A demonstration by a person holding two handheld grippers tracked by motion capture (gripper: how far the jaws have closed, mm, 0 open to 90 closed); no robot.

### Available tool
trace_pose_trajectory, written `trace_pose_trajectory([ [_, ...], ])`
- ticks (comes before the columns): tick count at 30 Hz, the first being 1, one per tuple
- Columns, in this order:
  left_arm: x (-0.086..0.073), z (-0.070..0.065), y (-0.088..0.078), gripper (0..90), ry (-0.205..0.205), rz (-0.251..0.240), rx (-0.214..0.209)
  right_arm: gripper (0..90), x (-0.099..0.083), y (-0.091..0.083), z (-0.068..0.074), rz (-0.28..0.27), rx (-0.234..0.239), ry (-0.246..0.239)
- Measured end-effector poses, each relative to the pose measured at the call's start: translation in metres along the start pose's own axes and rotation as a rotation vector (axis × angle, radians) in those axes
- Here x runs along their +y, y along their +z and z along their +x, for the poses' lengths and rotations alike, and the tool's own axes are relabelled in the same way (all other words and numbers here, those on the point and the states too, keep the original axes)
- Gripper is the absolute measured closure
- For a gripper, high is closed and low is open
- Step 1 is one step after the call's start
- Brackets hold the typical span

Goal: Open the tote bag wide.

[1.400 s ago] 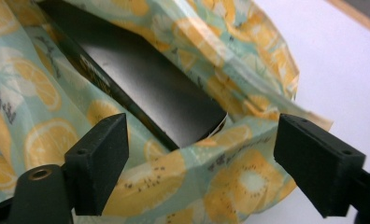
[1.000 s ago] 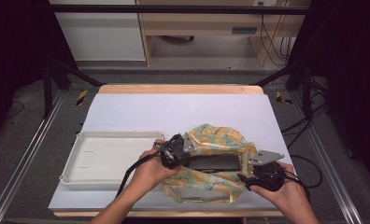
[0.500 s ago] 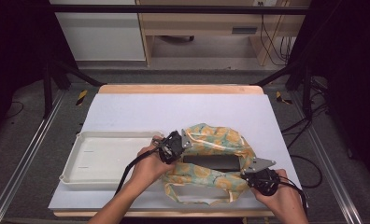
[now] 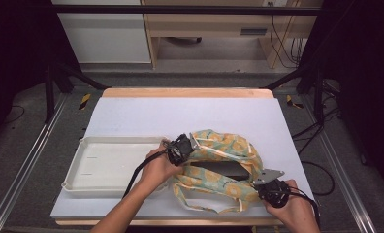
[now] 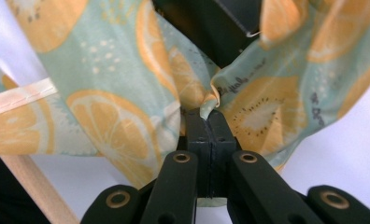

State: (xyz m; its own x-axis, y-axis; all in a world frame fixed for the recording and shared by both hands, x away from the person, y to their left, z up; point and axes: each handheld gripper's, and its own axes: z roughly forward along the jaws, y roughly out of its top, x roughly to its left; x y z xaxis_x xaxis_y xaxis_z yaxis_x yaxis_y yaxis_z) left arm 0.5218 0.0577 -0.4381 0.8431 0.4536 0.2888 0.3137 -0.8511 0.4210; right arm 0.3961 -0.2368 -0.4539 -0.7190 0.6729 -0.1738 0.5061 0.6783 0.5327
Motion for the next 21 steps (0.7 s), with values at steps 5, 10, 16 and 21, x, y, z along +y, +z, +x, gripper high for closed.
trace_pose_trajectory([
  [5, 0.000, 0.007, 0.008, 90.0, -0.007, 0.021, 0.019, 90.0, -0.002, 0.001, 0.001, 0.009, 0.003, -0.001],
  [10, 0.001, 0.012, 0.011, 90.0, -0.022, 0.016, 0.022, 90.0, -0.005, 0.004, 0.001, 0.015, 0.005, 0.002],
  [16, 0.002, 0.018, 0.013, 90.0, -0.036, 0.005, 0.030, 90.0, -0.007, 0.003, 0.001, 0.017, 0.001, -0.003],
  [21, 0.005, 0.019, 0.014, 90.0, -0.030, 0.004, 0.051, 90.0, -0.008, 0.002, 0.002, 0.019, -0.002, -0.003],
])
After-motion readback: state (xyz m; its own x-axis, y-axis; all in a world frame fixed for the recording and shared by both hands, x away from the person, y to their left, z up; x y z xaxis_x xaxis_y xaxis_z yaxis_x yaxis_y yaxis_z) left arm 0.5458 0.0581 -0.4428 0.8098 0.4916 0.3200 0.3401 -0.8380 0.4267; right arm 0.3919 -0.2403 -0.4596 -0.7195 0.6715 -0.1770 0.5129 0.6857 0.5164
